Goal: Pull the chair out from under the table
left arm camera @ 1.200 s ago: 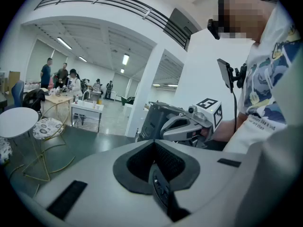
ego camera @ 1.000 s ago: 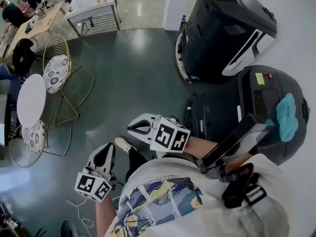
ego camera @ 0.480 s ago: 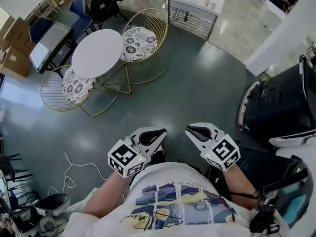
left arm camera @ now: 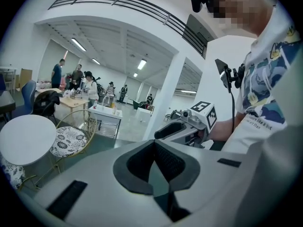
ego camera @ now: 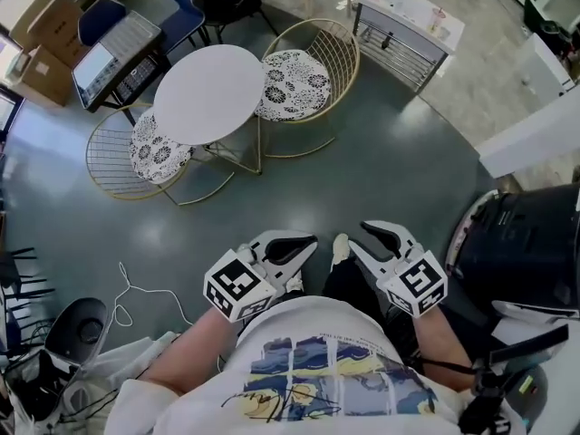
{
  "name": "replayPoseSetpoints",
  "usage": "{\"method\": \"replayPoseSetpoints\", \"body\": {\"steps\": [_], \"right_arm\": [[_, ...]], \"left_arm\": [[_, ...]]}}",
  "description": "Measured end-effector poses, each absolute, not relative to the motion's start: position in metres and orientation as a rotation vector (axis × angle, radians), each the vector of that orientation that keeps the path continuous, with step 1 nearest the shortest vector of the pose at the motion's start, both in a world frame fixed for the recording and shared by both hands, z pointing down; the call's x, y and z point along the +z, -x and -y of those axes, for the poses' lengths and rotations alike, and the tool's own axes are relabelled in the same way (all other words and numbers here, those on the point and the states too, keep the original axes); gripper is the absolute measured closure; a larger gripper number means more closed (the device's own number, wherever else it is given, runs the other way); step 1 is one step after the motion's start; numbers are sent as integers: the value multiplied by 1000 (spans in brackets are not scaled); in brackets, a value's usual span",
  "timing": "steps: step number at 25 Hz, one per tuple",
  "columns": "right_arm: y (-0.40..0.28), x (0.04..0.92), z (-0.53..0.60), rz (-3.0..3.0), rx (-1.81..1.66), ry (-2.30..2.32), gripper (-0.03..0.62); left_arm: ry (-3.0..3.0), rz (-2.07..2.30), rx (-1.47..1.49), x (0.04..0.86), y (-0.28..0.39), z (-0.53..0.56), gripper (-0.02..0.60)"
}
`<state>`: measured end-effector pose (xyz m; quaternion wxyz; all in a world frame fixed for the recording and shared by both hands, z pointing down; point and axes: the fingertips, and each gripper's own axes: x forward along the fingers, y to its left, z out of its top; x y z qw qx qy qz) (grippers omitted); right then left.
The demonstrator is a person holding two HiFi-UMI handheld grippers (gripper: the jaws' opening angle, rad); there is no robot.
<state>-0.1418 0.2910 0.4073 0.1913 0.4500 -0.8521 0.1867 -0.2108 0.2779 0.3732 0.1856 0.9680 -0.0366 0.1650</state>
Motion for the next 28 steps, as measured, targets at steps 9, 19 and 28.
{"method": "replayPoseSetpoints", "body": {"steps": [9, 19, 28], "right_arm": [[63, 410, -169, 2504, 482, -1046, 465], [2, 442, -20, 2442, 513, -1054, 447], [-66, 503, 131, 2220, 581, -1241, 419]], "left_arm": [[-2700, 333, 401, 361, 132, -177, 572], [-2684, 443, 334, 358, 112, -72, 571], [-2662, 383, 341, 374, 133, 35, 571]]}}
